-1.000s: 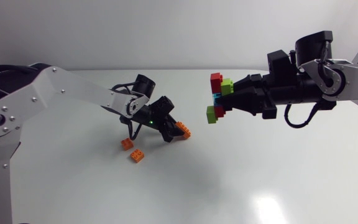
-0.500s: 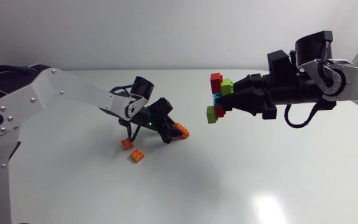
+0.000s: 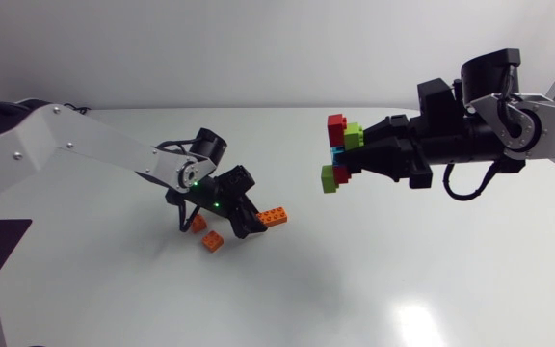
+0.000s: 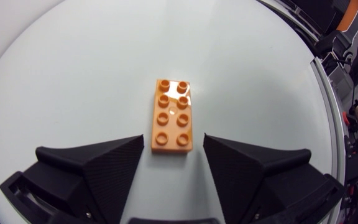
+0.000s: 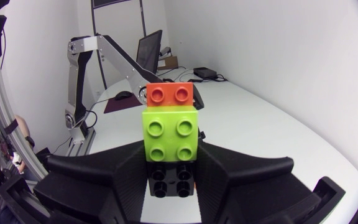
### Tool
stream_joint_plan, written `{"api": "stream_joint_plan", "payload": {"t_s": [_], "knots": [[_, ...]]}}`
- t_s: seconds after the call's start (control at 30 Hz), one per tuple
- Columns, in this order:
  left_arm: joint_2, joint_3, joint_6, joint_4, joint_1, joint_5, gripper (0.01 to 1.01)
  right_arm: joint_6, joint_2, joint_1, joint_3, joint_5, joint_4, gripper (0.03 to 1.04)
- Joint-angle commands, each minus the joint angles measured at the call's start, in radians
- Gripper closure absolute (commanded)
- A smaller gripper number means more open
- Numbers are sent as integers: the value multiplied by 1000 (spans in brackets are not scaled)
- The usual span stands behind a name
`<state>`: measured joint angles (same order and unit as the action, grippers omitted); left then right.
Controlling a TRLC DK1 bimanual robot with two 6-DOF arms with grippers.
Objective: Separate the duplo bricks
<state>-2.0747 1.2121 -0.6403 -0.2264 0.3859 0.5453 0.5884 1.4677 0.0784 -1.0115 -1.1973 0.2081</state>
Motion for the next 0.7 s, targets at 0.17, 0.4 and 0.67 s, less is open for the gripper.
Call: {"api": "stream_joint_plan", "payload": {"t_s": [0.17, 0.4, 0.67], "knots": [[206, 106, -70, -206, -2, -10, 56, 17, -32, 8, 44, -1, 16, 908], [265, 224, -133, -409, 57, 136, 70, -6, -56, 58, 59, -27, 27, 908], [234, 330, -329, -703, 110, 255, 75, -15, -26, 58, 57, -90, 27, 908]]}}
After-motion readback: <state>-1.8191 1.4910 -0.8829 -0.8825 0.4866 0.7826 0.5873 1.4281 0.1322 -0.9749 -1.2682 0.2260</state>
